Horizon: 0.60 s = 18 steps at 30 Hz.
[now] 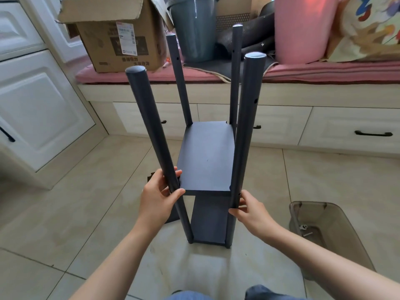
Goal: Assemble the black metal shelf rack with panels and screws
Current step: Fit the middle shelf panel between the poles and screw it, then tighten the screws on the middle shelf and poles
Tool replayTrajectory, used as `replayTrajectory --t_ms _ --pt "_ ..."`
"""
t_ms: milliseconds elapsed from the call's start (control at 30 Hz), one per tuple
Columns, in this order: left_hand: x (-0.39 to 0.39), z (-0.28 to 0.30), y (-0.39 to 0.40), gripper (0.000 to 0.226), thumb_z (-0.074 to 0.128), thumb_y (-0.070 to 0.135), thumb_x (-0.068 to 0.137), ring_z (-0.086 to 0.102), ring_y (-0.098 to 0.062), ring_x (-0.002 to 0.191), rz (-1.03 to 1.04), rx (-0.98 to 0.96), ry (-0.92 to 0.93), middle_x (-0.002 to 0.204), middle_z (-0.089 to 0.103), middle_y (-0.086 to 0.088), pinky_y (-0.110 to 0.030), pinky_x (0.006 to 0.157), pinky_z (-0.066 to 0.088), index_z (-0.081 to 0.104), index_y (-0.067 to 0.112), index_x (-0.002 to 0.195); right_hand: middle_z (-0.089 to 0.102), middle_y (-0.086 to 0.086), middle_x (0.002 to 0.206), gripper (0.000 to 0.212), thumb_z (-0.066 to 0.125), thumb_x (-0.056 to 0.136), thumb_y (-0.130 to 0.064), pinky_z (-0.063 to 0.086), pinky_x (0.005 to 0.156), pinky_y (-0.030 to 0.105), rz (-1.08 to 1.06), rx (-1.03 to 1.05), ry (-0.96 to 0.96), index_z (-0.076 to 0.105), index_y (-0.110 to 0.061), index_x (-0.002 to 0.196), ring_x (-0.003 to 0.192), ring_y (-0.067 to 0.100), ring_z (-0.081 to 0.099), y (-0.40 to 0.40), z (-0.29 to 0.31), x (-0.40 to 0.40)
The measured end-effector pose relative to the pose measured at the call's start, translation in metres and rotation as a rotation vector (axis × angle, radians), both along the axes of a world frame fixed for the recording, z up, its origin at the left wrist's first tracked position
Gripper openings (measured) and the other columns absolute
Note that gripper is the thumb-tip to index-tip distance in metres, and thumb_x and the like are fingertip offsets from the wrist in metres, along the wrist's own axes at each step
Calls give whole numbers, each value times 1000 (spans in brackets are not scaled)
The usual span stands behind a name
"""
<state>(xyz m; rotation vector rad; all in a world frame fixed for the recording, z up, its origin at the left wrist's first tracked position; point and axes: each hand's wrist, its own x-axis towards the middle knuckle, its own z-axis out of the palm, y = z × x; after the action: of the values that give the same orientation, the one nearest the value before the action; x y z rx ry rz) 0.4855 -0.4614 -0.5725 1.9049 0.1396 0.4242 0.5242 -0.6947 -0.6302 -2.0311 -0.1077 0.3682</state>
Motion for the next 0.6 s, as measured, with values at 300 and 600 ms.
replayTrajectory --t_ms 300,600 --pt "-34 1 -39 46 77 1 82 60 0 105 395 -57 -158 106 61 16 -12 94 46 51 33 103 68 -1 114 25 65 93 -15 52 94 27 34 -136 -56 59 -15 117 102 11 65 -27 50 -3" --pt "-12 -1 -78 47 71 -5 82 48 -24 135 -162 711 -199 133 60 -3 -33 121 28 62 9 126 69 -5 111 29 69 89 -9 55 94 33 56 72 -320 61 -18 115 103 10 68 -28 131 -10"
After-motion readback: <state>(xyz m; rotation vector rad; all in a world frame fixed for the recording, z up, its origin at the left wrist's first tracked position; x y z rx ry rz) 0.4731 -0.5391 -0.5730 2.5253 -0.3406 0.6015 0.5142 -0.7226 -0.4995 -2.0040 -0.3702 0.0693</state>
